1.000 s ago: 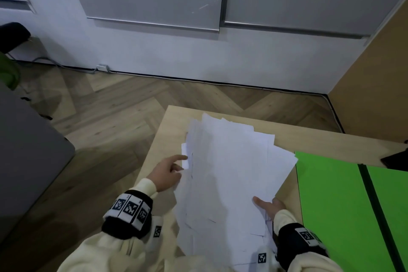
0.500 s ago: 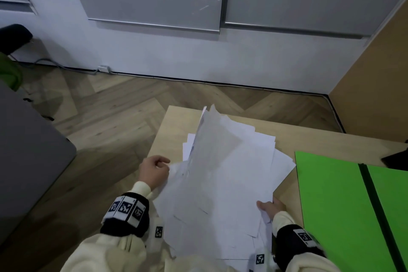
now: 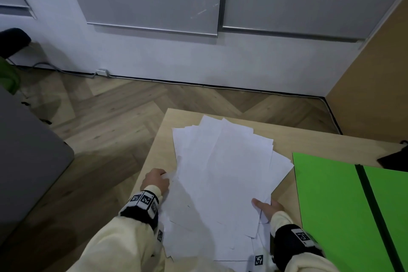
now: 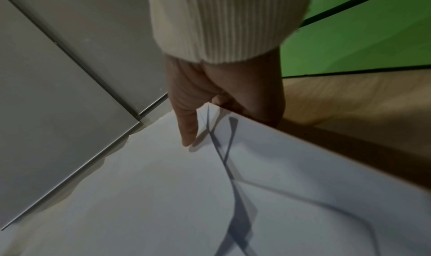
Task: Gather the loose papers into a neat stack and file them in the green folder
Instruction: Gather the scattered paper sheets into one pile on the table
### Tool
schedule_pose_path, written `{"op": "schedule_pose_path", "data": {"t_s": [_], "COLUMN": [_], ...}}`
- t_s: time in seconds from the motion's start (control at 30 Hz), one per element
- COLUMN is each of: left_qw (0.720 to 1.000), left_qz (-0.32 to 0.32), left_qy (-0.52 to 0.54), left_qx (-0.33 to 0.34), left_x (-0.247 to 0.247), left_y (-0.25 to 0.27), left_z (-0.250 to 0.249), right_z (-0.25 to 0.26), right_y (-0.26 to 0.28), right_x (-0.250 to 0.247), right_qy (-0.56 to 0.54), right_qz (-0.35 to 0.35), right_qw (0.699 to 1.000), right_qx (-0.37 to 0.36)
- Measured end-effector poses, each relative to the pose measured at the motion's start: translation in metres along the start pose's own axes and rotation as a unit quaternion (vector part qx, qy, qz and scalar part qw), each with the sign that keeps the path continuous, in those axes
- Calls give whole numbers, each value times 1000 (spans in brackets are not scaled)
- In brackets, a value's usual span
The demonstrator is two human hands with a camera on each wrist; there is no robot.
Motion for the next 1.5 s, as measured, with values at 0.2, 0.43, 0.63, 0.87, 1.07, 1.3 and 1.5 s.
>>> {"op": "schedule_pose_path", "data": {"t_s": [0.2,0.43,0.63,0.87,1.07,1.3,1.5], "left_qw": [979,937,915,815,788,895,996], "left_qz": [11,-142,-259,-365,-389,-241,-40], "left_qy": [-72,-28,81,213,320,351,67], "left_qx": [192,318,300,398,355,133,-33], "left_x": [-15,-50,-97,-141,-156,-54,13], "left_y": [35,66,58,100,101,25,0], "left_z": [-29,-41,-49,-92,-105,-43,16], "right_z": [0,-2,-5,-5,-4,-2,8], "right_y": [-2,-4,-9,-6,-6,-2,1], "right_x": [0,2,2,2,0,5,0], "right_qy": [-10,5,16,18,-11,9,73], "right_qz": [1,-3,2,-6,-6,-23,-6], "right_qw": [1000,1000,1000,1000,1000,1000,997], "right_qx": [-2,-4,-3,4,23,7,2]}}
Point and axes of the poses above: each hand's wrist, its own y-axis away from the middle knuckle, its own x-axis out of the palm, z = x × y, the point moved 1 cm from there along -y, towards the middle knuckle, and after that the axes turned 10 degrees about y, right-handed, at the moved point
